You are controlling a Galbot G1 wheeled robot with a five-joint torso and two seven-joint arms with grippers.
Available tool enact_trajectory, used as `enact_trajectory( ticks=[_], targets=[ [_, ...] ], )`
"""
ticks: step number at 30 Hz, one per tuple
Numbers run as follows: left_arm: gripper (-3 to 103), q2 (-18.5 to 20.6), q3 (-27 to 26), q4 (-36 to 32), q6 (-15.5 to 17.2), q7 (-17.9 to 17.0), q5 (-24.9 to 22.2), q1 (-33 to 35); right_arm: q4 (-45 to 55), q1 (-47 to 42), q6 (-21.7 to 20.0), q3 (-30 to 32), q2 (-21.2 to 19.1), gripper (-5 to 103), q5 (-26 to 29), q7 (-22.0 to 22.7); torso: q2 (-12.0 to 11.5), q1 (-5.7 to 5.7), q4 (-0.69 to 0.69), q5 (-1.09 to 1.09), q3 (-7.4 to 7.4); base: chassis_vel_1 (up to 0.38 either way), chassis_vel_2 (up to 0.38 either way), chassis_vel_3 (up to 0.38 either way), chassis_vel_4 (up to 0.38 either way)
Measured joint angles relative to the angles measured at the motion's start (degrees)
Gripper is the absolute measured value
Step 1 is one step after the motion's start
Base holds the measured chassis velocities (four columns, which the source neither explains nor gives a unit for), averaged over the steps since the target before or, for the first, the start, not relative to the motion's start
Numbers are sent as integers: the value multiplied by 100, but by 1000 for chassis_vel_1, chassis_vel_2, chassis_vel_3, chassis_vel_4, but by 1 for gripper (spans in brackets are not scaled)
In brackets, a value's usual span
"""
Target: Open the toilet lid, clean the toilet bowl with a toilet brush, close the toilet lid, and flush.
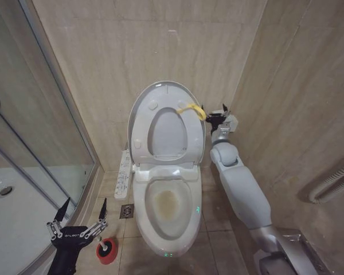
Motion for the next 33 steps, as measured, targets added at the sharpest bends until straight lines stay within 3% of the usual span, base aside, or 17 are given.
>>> enact_trajectory(
  ticks=[4, 8, 12, 16, 23, 33],
  targets=[
    [100, 1, 0, 0, 0, 1, 0, 0, 651, -321, -388, -87, -204, 100, 372, 11, 0, 0, -5, 3, 0, 0, 0, 0, 0],
    [100, 0, 0, 0, 0, -1, 0, 0, 1477, -748, -783, -49, -470, 100, 680, 76, 0, 0, 3, 1, 0, 0, 0, 0, 0],
    [100, 0, 0, 0, 0, 0, 0, 0, 2753, -1733, -1288, 340, -840, 100, 1173, 229, 0, 0, -2, 1, -1, 0, 0, 0, 0],
    [100, 1, 0, 0, 0, 1, 0, 0, 3480, -2547, -1495, 641, -1011, 100, 1358, 431, 0, -1, -7, 3, 0, 0, 0, 0, 0],
    [100, 0, 0, 0, 0, 0, 0, 0, 4205, -3305, -1617, 916, -945, 100, 1595, 732, 0, -1, -1, 0, 0, 0, 0, 0, 0],
    [100, 0, 1, 0, 0, 0, 0, 0, 4706, -4649, -1340, 1270, -625, 100, 1230, 461, 1, -1, -3, 0, 0, 0, 0, 0, 0]
  ],
)
